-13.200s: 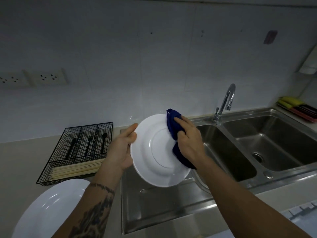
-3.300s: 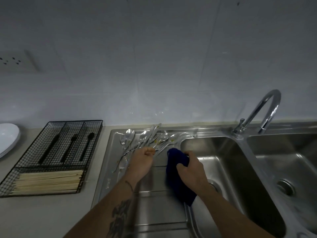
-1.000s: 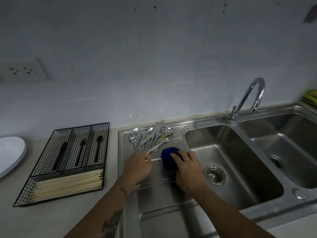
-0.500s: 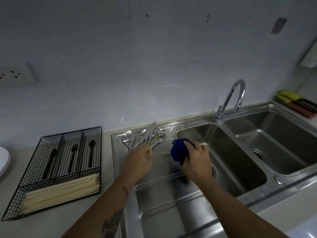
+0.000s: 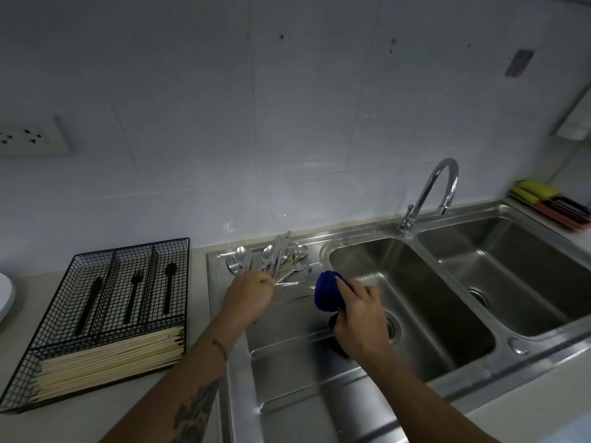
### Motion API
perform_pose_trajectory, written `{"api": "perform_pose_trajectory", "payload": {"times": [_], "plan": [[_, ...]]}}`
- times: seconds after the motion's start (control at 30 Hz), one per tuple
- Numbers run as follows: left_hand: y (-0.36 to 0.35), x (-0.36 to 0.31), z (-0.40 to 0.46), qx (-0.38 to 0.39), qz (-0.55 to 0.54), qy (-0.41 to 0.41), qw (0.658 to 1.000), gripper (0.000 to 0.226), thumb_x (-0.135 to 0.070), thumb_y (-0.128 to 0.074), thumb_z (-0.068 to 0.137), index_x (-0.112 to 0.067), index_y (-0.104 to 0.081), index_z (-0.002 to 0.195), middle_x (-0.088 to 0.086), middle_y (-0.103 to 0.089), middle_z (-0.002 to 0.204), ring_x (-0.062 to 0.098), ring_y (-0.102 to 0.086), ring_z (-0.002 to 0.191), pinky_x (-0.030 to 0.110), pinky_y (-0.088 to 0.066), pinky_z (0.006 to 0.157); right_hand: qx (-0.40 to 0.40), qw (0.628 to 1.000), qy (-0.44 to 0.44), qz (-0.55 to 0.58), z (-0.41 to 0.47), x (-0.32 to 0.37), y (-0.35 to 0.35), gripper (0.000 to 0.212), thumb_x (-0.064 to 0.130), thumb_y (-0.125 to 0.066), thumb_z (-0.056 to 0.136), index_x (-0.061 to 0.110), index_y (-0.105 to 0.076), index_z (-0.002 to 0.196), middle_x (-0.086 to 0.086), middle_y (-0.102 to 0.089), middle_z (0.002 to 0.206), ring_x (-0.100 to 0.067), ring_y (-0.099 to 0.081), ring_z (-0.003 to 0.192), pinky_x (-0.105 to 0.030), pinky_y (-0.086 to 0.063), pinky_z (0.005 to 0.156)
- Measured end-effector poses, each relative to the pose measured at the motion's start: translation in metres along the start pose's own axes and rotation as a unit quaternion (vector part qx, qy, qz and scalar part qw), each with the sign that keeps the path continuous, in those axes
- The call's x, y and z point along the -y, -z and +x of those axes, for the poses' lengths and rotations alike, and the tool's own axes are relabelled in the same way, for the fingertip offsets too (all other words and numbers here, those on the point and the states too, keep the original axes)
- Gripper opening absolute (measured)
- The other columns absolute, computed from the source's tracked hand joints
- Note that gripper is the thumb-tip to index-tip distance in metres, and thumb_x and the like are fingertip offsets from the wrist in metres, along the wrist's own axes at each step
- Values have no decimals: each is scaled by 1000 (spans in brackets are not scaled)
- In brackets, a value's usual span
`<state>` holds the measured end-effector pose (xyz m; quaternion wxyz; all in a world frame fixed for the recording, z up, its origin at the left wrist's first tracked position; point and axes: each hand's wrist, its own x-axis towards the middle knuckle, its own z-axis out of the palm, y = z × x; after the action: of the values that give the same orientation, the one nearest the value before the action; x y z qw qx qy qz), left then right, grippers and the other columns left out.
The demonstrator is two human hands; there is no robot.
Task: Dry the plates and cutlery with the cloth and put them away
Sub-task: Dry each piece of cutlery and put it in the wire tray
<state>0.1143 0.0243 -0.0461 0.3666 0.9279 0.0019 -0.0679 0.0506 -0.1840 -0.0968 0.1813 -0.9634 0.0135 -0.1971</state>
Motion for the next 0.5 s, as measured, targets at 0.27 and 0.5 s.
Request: {"api": "perform_pose_trajectory", "payload": {"times": [0.27, 0.5], "plan": [[-2, -14, -1, -2, 6, -27, 1000, 31, -13, -46, 91, -15, -71, 74, -2, -70, 77, 18, -66, 76, 34, -55, 76, -5, 995, 101, -3, 11, 17, 10, 67, 8, -67, 68, 16, -56, 134, -5, -54, 135, -26, -48, 107, -34, -44, 92], [-4, -15, -7, 14, -7, -4, 1000, 28, -12, -47, 92, -5, -71, 79, 5, -67, 74, 21, -59, 69, 31, -47, 70, -5, 993, 104, -56, 19, 8, 9, 70, 10, -74, 62, 20, -58, 130, -2, -60, 127, -25, -48, 98, -33, -48, 82]]}}
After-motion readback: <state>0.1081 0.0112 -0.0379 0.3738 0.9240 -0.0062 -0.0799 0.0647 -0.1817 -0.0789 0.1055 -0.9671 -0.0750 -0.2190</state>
